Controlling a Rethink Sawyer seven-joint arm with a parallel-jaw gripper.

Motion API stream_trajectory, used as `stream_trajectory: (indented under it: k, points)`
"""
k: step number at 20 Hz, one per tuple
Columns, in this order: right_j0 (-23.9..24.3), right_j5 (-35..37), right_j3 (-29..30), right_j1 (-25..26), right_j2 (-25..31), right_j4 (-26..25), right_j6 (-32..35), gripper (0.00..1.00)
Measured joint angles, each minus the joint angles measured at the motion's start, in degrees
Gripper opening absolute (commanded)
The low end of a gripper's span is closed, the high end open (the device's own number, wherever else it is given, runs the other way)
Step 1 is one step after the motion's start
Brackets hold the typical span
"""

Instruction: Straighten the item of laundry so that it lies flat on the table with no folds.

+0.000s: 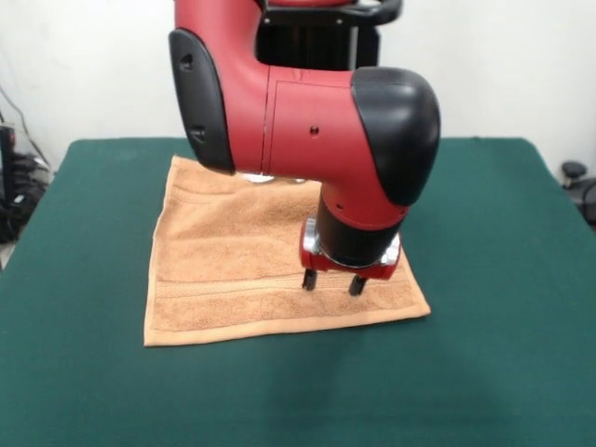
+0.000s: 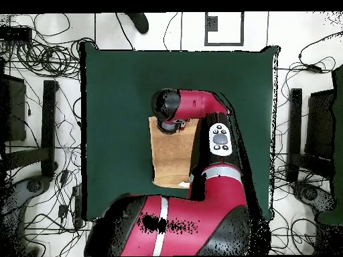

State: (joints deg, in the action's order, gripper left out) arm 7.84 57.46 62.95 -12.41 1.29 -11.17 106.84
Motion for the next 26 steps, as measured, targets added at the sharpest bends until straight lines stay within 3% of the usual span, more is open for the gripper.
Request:
stream_trajectory:
  k: [26]
  points:
    - [-0.1,8.4,-6.8,3.5,0.0,0.7,0.0,1.00]
